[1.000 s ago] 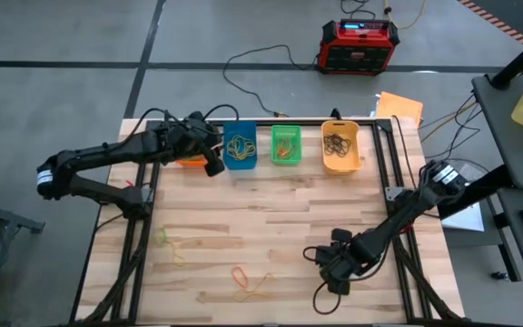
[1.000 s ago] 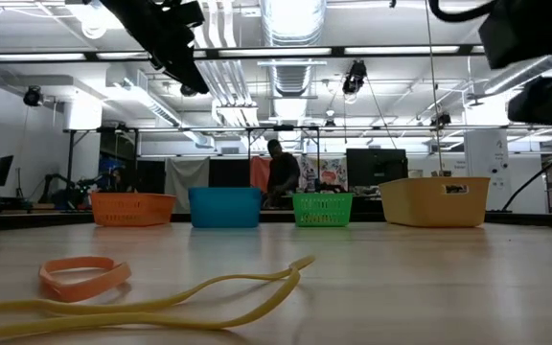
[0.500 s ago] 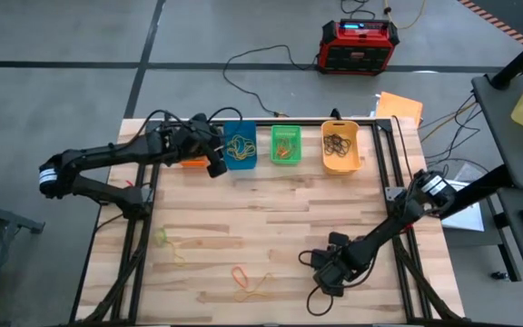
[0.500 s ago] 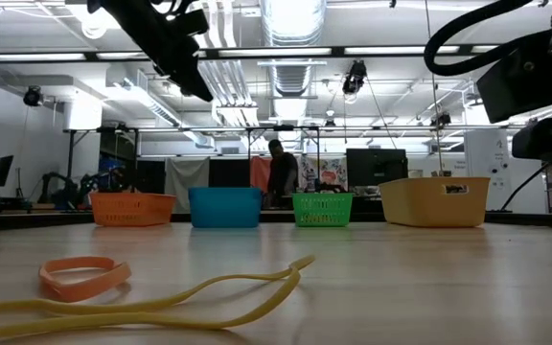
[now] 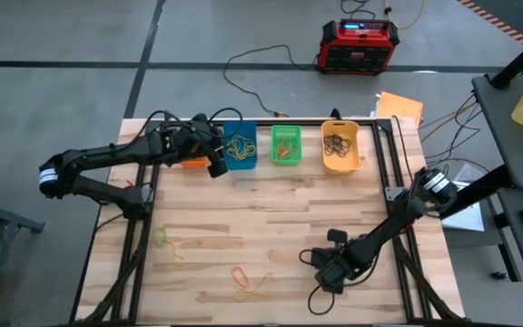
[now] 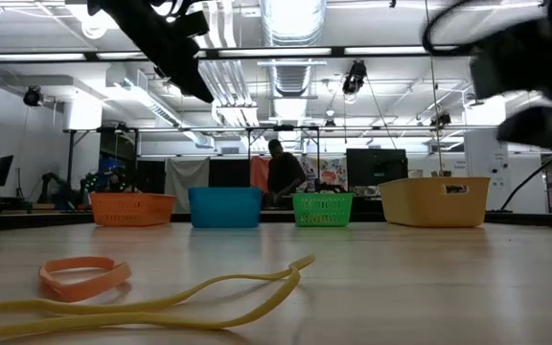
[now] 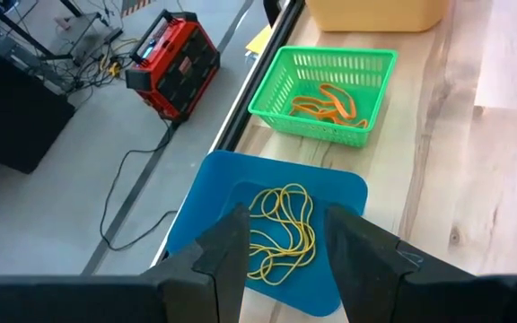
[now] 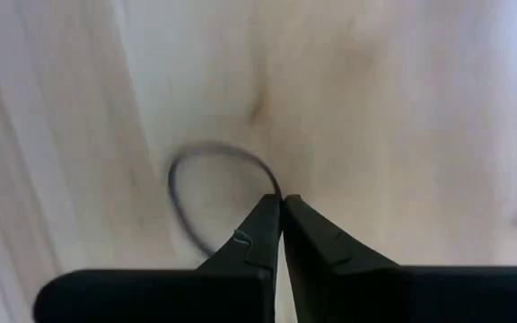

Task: Sort rubber bands into baskets
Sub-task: Put the purple rubber band into the light orange bin, then put the yellow rubber band into the blue bin, then put the green rubber band into the orange bin

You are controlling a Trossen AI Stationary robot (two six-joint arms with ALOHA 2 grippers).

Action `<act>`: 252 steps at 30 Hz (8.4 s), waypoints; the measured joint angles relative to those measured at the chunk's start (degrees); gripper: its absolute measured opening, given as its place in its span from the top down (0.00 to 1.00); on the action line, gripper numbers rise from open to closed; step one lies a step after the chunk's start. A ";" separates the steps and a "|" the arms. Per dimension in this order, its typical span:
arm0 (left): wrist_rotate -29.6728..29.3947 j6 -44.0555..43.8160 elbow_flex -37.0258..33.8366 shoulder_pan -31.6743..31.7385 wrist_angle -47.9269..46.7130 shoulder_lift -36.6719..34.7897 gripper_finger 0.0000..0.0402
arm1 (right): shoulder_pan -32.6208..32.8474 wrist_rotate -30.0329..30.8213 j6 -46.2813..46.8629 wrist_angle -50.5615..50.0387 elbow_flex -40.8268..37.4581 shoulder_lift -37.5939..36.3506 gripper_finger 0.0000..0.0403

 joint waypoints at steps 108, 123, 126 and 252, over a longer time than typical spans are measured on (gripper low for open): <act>20.11 -9.14 -0.42 -38.91 45.17 41.11 0.49 | -24.49 29.70 -18.10 -4.15 -0.72 -40.96 0.51; 28.48 -9.82 7.15 -39.21 44.13 51.10 0.56 | -24.47 27.73 -18.10 -4.35 -0.72 -41.02 0.51; 28.54 -10.32 7.15 -39.23 42.29 50.89 0.58 | -24.47 27.69 -18.10 -4.35 -0.74 -41.02 0.51; 8.87 5.05 5.94 -15.31 3.22 22.33 0.61 | -12.30 -12.42 6.90 -14.56 -4.98 -17.74 0.51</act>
